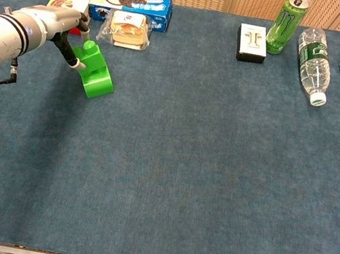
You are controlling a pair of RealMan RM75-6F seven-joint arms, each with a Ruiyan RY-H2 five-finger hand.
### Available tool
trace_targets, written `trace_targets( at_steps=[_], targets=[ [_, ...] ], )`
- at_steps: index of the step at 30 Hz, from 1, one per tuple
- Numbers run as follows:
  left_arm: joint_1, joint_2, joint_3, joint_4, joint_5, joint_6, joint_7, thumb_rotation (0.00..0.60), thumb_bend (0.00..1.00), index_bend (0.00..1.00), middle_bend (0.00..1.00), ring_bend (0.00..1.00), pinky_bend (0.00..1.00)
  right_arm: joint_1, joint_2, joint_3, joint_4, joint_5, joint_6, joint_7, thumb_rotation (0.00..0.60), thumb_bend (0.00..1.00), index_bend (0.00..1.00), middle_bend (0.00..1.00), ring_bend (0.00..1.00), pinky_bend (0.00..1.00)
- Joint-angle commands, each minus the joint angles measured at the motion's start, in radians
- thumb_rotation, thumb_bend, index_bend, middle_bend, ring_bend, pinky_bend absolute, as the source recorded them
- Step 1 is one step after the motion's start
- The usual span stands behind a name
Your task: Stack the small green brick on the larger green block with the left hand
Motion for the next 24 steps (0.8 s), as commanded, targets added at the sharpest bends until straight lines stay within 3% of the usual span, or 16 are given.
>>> trace_targets(
  at_steps=[1, 24],
  targets=[
    [0.000, 0.003, -0.004, -0.004, -0.002, -0.005, -0.006, 0.600, 0.20, 0.37, 0.04, 0.00, 0.15, 0.000, 0.000, 0.000, 0.000, 0.001, -0.001, 0.000, 0.600, 0.19, 0.28, 0.34, 0.27, 0.45],
    [-0.038, -0.013, -0.018, 0.012, -0.067, 0.006, 0.023, 0.600, 0.20, 0.51, 0.04, 0.00, 0.15, -0.001, 0.001, 0.000, 0.001, 0.000, 0.002, 0.004, 0.600, 0.19, 0.28, 0.34, 0.27, 0.45]
  ],
)
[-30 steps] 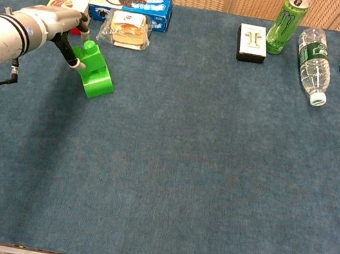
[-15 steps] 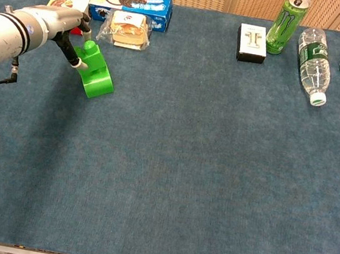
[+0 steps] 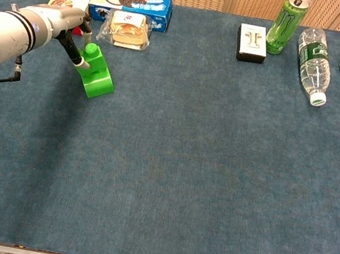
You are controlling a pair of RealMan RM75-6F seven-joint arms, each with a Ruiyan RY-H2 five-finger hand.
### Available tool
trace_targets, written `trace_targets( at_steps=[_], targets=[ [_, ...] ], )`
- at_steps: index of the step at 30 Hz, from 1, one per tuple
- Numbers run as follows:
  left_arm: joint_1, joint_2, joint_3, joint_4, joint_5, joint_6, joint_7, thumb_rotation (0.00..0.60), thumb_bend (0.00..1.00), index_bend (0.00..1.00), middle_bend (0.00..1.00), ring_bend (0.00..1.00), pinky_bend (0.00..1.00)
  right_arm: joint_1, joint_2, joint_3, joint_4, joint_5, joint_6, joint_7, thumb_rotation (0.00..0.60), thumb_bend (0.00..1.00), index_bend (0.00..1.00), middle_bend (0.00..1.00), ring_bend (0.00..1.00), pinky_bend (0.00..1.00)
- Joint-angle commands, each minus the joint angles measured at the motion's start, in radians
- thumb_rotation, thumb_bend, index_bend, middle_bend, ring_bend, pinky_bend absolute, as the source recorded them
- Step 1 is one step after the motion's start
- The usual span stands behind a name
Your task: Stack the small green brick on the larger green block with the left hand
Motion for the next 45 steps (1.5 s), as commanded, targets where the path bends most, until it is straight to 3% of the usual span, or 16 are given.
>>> trace_targets(
  at_steps=[1, 22, 34, 37, 45],
  targets=[
    [-0.003, -0.003, -0.001, -0.002, 0.002, 0.007, 0.004, 0.600, 0.20, 0.51, 0.04, 0.00, 0.15, 0.001, -0.001, 0.000, -0.001, 0.000, -0.001, -0.002, 0.600, 0.19, 0.28, 0.34, 0.27, 0.45],
    [-0.062, -0.020, 0.013, -0.003, -0.110, 0.040, 0.150, 0.600, 0.20, 0.54, 0.04, 0.00, 0.15, 0.002, -0.001, -0.001, 0.000, -0.001, -0.002, -0.003, 0.600, 0.19, 0.28, 0.34, 0.27, 0.45],
    [-0.074, -0.036, 0.007, -0.016, -0.110, 0.051, 0.170, 0.600, 0.20, 0.52, 0.04, 0.00, 0.15, 0.002, -0.001, -0.002, -0.001, -0.002, -0.003, -0.003, 0.600, 0.19, 0.28, 0.34, 0.27, 0.45],
    [-0.073, -0.038, 0.006, -0.020, -0.105, 0.053, 0.168, 0.600, 0.20, 0.46, 0.04, 0.00, 0.15, 0.001, 0.000, -0.001, -0.001, -0.003, -0.001, -0.001, 0.600, 0.19, 0.28, 0.34, 0.27, 0.45],
    [-0.056, -0.023, 0.002, -0.051, -0.068, 0.070, 0.140, 0.600, 0.20, 0.14, 0.04, 0.00, 0.15, 0.002, 0.000, -0.002, 0.001, -0.003, -0.002, 0.001, 0.600, 0.19, 0.28, 0.34, 0.27, 0.45]
  ],
)
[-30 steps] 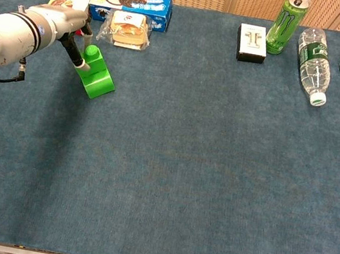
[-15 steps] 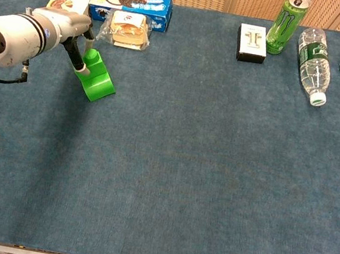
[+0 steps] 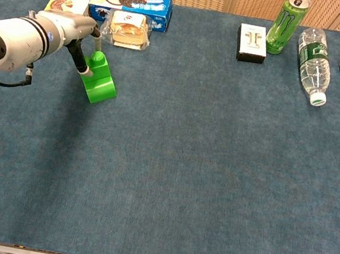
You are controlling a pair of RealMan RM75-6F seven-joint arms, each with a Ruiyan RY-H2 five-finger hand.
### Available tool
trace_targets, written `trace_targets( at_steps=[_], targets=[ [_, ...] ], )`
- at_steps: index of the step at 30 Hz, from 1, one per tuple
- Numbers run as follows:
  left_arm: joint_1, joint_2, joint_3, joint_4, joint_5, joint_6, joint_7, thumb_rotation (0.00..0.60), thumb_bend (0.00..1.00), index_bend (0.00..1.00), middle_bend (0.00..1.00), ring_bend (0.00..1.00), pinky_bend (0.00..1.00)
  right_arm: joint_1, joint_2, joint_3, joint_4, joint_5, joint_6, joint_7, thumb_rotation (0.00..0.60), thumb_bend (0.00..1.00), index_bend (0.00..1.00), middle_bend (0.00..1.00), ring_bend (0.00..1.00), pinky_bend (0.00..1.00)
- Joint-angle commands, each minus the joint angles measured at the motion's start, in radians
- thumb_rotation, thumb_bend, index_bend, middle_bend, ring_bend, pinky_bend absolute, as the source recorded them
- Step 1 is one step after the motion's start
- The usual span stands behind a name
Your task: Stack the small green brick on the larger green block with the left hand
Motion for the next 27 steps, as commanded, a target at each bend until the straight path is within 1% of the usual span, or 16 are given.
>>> trace_targets(
  at_steps=[1, 3, 5, 7, 9, 14, 19, 21, 23, 27],
  targets=[
    [0.010, 0.011, -0.002, -0.016, 0.017, 0.006, -0.015, 0.600, 0.20, 0.10, 0.04, 0.00, 0.15, 0.000, 0.000, 0.000, 0.000, 0.000, 0.000, -0.001, 0.600, 0.19, 0.28, 0.34, 0.27, 0.45],
    [0.018, 0.021, -0.001, -0.031, 0.032, 0.012, -0.026, 0.600, 0.20, 0.04, 0.04, 0.00, 0.15, 0.000, 0.000, 0.000, -0.001, -0.001, 0.000, -0.001, 0.600, 0.19, 0.28, 0.34, 0.27, 0.45],
    [0.034, 0.040, -0.002, -0.060, 0.064, 0.027, -0.049, 0.600, 0.20, 0.01, 0.04, 0.00, 0.15, 0.000, 0.000, 0.000, -0.001, -0.001, 0.000, -0.001, 0.600, 0.19, 0.28, 0.34, 0.27, 0.45],
    [0.055, 0.064, 0.005, -0.096, 0.111, 0.052, -0.074, 0.600, 0.20, 0.00, 0.04, 0.00, 0.15, -0.001, 0.000, 0.000, -0.001, 0.000, 0.001, 0.000, 0.600, 0.19, 0.28, 0.34, 0.27, 0.45],
    [0.089, 0.096, 0.019, -0.148, 0.196, 0.097, -0.112, 0.600, 0.20, 0.01, 0.04, 0.00, 0.16, -0.001, 0.001, 0.000, -0.001, 0.001, 0.001, 0.000, 0.600, 0.19, 0.28, 0.34, 0.27, 0.45],
    [0.196, 0.178, 0.090, -0.281, 0.448, 0.223, -0.197, 0.600, 0.20, 0.11, 0.04, 0.00, 0.16, 0.002, -0.003, -0.001, -0.002, 0.004, -0.005, -0.011, 0.600, 0.19, 0.28, 0.34, 0.27, 0.45],
    [0.302, 0.276, 0.168, -0.396, 0.653, 0.292, -0.269, 0.600, 0.20, 0.19, 0.05, 0.00, 0.16, 0.006, -0.008, -0.003, -0.004, 0.005, -0.014, -0.029, 0.600, 0.19, 0.28, 0.34, 0.27, 0.45],
    [0.342, 0.304, 0.201, -0.417, 0.728, 0.317, -0.288, 0.600, 0.20, 0.22, 0.05, 0.00, 0.16, 0.007, -0.010, -0.003, -0.005, 0.008, -0.017, -0.035, 0.600, 0.19, 0.28, 0.34, 0.27, 0.45],
    [0.394, 0.329, 0.244, -0.424, 0.820, 0.353, -0.312, 0.600, 0.20, 0.24, 0.05, 0.01, 0.16, 0.008, -0.011, -0.004, -0.006, 0.009, -0.019, -0.040, 0.600, 0.19, 0.28, 0.34, 0.27, 0.45],
    [0.508, 0.349, 0.329, -0.375, 1.000, 0.416, -0.386, 0.600, 0.20, 0.25, 0.05, 0.01, 0.16, 0.010, -0.014, -0.004, -0.005, 0.011, -0.022, -0.046, 0.600, 0.19, 0.28, 0.34, 0.27, 0.45]
  ],
)
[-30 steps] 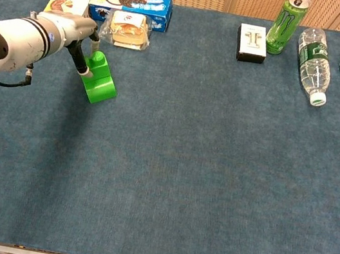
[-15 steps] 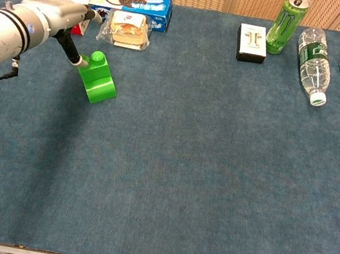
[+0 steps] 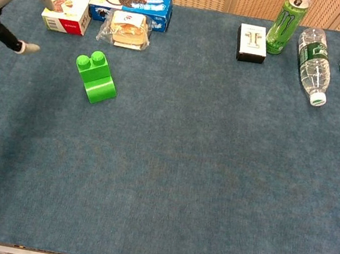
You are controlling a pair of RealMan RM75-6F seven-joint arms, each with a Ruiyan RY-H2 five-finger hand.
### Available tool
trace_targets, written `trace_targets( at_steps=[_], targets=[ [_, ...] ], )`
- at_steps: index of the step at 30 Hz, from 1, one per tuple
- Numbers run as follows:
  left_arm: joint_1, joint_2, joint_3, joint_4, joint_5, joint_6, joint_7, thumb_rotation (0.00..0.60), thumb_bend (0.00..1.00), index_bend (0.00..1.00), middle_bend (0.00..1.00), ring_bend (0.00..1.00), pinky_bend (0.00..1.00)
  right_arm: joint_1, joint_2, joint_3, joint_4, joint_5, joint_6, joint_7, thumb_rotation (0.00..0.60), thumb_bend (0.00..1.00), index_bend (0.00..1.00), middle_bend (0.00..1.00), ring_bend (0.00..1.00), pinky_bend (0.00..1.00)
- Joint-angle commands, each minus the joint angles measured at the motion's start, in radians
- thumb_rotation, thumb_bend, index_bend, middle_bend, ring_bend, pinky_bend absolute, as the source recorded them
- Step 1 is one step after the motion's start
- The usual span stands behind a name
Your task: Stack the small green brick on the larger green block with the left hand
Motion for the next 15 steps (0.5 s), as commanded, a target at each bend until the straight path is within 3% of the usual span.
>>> trace_targets(
  at_steps=[1, 4, 8, 15],
  targets=[
    [0.157, 0.053, 0.121, 0.037, 0.215, 0.096, -0.116, 0.600, 0.20, 0.26, 0.05, 0.01, 0.16, 0.002, -0.002, 0.000, 0.001, 0.004, -0.004, -0.007, 0.600, 0.19, 0.28, 0.34, 0.27, 0.45],
    [0.222, 0.072, 0.174, 0.108, 0.350, 0.104, -0.207, 0.600, 0.20, 0.27, 0.05, 0.01, 0.16, 0.006, -0.008, 0.000, 0.002, 0.008, -0.013, -0.020, 0.600, 0.19, 0.28, 0.34, 0.27, 0.45],
    [0.300, 0.070, 0.205, 0.220, 0.497, 0.152, -0.308, 0.600, 0.20, 0.29, 0.05, 0.01, 0.16, 0.010, -0.016, -0.003, 0.002, 0.008, -0.020, -0.037, 0.600, 0.19, 0.28, 0.34, 0.27, 0.45],
    [0.403, 0.029, 0.197, 0.387, 0.657, 0.233, -0.454, 0.600, 0.20, 0.34, 0.06, 0.01, 0.16, 0.017, -0.029, -0.003, 0.003, 0.020, -0.033, -0.071, 0.600, 0.19, 0.28, 0.34, 0.27, 0.45]
  ],
)
